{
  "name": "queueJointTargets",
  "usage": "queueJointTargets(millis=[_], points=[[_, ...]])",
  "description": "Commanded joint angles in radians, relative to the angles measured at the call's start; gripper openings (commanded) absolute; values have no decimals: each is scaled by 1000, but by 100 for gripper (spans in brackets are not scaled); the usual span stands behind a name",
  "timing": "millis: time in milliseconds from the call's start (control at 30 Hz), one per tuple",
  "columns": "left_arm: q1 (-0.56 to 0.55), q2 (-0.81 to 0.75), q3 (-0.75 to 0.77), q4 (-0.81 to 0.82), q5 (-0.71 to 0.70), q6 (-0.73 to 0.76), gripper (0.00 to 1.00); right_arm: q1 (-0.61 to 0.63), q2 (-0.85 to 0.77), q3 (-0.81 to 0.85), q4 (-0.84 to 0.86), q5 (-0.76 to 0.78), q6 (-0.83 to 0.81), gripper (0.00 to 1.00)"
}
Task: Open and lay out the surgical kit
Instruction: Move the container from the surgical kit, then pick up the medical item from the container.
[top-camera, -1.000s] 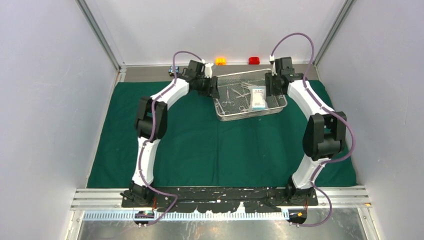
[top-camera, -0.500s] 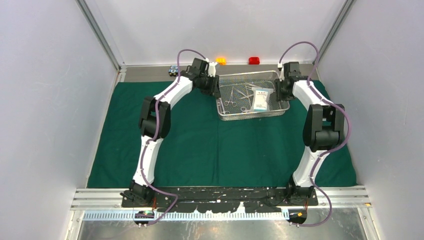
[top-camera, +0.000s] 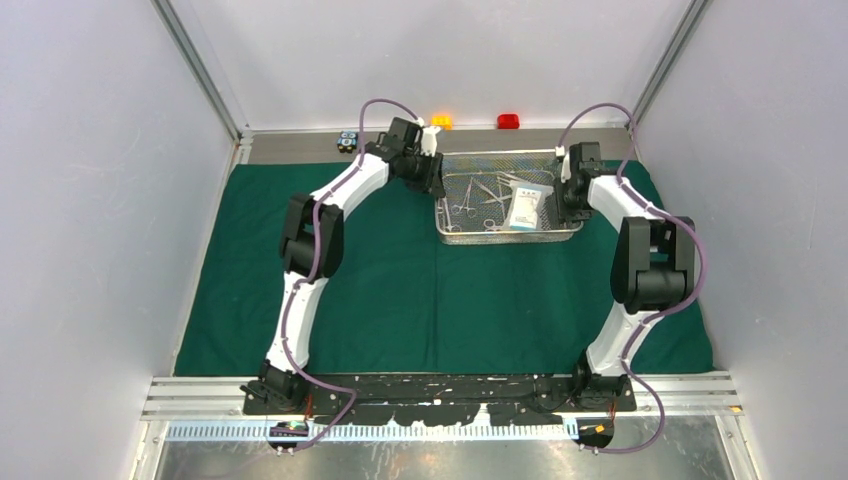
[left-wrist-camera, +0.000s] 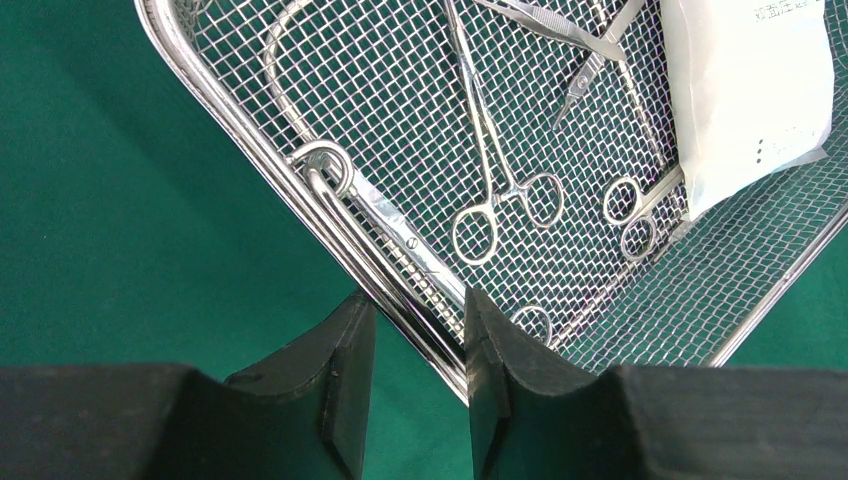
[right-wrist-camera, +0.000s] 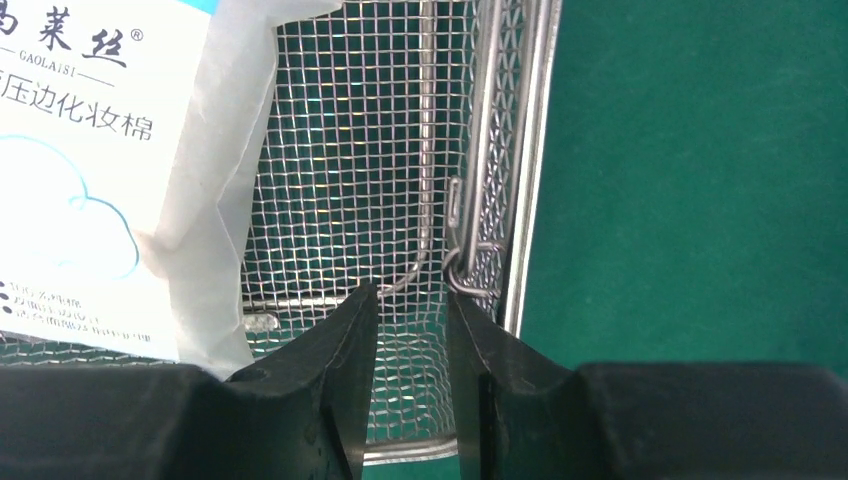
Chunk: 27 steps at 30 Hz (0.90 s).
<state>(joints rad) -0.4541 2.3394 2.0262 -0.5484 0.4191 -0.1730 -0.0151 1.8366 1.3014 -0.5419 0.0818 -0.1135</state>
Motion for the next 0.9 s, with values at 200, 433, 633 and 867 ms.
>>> queueJointTargets(millis=[200, 433, 633, 867], points=[[-23, 81, 95, -125, -13, 88, 33, -32, -64, 32, 4, 65, -41, 37], [-23, 131, 195, -162, -15, 44, 39, -39, -14, 168, -75, -61, -33, 43], [-23, 77, 149, -137, -57, 36, 57, -29, -26, 202, -92, -181, 24, 57], [-18, 60, 219, -178, -124, 81, 73, 31, 3, 219, -79, -185, 68, 63]])
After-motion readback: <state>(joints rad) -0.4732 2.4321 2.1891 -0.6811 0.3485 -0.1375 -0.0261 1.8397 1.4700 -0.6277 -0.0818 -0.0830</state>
